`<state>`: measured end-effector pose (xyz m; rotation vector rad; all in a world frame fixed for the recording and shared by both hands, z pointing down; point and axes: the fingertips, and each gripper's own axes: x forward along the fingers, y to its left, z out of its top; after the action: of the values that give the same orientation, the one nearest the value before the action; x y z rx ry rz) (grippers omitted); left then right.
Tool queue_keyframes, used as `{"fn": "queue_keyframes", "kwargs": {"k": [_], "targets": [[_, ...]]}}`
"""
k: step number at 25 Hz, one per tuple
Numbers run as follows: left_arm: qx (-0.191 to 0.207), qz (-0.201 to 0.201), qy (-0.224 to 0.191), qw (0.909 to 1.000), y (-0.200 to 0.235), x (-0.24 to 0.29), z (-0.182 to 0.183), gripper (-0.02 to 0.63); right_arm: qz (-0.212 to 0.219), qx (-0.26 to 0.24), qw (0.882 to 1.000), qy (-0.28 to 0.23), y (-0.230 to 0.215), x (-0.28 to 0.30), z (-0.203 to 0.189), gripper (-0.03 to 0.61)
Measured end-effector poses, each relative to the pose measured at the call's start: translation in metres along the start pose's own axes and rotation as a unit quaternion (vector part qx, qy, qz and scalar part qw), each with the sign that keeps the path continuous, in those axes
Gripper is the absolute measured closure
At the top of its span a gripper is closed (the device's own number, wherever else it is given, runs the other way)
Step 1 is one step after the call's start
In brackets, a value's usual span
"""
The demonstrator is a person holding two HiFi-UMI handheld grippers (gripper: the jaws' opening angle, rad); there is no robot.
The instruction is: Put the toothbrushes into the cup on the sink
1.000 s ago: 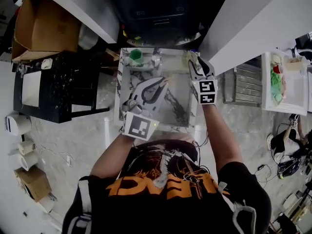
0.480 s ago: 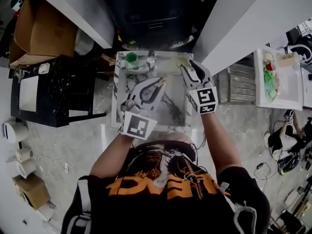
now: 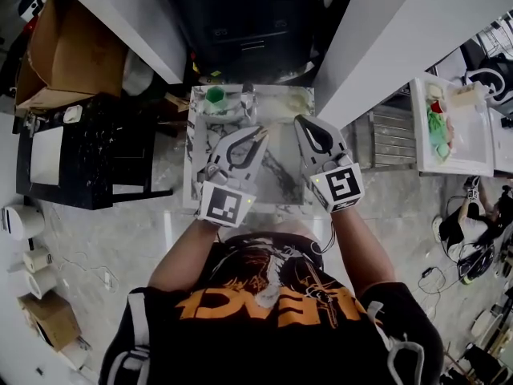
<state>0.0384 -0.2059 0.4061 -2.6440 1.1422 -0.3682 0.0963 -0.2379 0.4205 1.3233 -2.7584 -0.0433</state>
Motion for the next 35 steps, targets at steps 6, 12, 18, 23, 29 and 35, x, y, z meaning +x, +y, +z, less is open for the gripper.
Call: {"fn": "queue_keyframes", "kwargs": {"k": [6,12,18,23,29,35], "targets": [[0.005,-0.004,-0.005,1.0,-0.011,-0.004,0.008,0.563,0.007,0.001,1.0,-0.026,0.016,-0.024,0.024,0.565],[0.011,-0.004,-0.007,0.9999,-0.023,-0.01,0.016,0.563,0.012,-0.002,0.999,-0.032,0.026,-0.049,0.036,0.565],[0.007,0.019,-0.003,0.9998,-0.028,-0.022,0.017,0.563,0.029,0.009,0.999,-0.039,0.033,-0.061,0.032,0.565],[0.009,0.04,-0.007,0.9991,-0.022,-0.03,0.017,0.563,0.038,0.01,0.999,-0.035,0.035,-0.061,0.028,0.565],[0.0,0.056,-0.008,0.9984,0.003,-0.036,0.013,0.563,0.044,0.007,0.998,-0.034,0.04,-0.046,0.03,0.565],[-0.028,0.069,-0.016,0.9971,0.033,-0.043,0.0,0.563,0.05,0.001,0.998,-0.027,0.052,-0.022,0.035,0.565]]}}
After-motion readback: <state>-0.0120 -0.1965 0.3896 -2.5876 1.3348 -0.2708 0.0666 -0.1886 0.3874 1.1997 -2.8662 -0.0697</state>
